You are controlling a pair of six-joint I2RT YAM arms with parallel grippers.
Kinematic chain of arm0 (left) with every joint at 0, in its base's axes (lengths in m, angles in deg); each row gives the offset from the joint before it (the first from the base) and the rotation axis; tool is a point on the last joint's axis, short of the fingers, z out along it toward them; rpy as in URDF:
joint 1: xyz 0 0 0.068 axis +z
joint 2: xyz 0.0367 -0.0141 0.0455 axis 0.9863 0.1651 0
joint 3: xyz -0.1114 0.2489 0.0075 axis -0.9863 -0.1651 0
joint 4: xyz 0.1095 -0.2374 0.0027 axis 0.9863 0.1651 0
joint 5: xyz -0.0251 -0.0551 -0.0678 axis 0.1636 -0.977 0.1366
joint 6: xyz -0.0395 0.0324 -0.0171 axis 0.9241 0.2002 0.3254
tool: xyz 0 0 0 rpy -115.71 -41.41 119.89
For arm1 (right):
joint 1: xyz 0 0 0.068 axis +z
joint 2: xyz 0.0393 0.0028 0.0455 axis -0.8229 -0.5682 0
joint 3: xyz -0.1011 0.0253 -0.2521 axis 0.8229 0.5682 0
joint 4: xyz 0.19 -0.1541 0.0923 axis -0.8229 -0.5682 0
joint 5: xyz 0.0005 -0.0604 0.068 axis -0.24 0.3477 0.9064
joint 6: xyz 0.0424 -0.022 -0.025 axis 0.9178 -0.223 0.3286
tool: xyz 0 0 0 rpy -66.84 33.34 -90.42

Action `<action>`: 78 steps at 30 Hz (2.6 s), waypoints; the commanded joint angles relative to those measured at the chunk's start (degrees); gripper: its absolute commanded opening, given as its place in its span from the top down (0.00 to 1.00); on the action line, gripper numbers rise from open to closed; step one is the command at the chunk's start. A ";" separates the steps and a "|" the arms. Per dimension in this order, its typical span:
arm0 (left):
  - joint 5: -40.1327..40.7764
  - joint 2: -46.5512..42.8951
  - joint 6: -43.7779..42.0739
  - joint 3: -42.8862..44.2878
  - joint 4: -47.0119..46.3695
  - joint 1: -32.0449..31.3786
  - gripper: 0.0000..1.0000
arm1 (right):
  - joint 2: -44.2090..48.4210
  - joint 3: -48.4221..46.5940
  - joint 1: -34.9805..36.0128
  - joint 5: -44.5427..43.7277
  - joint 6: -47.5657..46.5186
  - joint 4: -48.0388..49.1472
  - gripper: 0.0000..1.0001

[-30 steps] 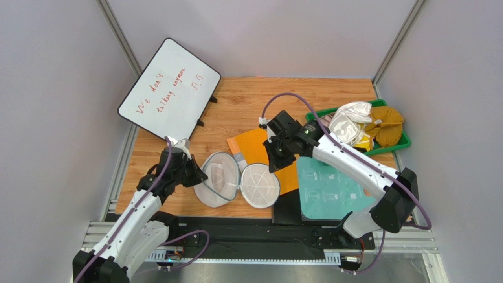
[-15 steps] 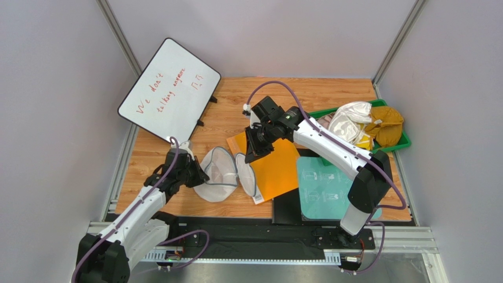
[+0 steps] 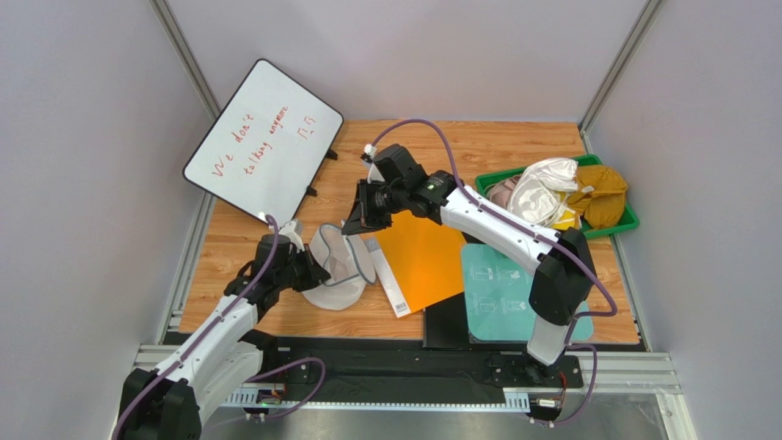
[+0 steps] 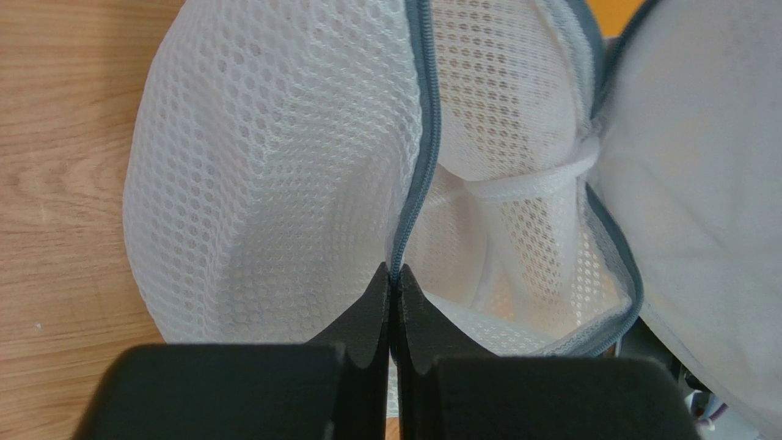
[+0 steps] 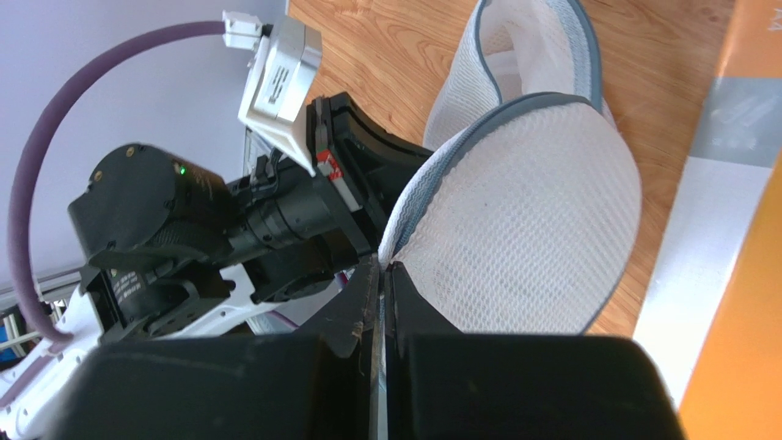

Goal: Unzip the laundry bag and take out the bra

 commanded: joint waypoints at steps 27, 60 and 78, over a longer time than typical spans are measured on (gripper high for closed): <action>-7.42 -17.10 -0.15 10.79 8.89 -2.18 0.22 | -2.35 -2.24 2.51 -14.67 5.03 2.80 1.00; 5.50 -4.35 -3.05 19.05 7.91 -14.14 1.00 | -1.47 0.58 2.77 -11.42 4.95 4.82 0.99; -1.70 -4.00 -5.08 28.98 9.59 -13.53 1.00 | 22.68 21.03 -3.38 -18.09 -5.06 4.81 0.13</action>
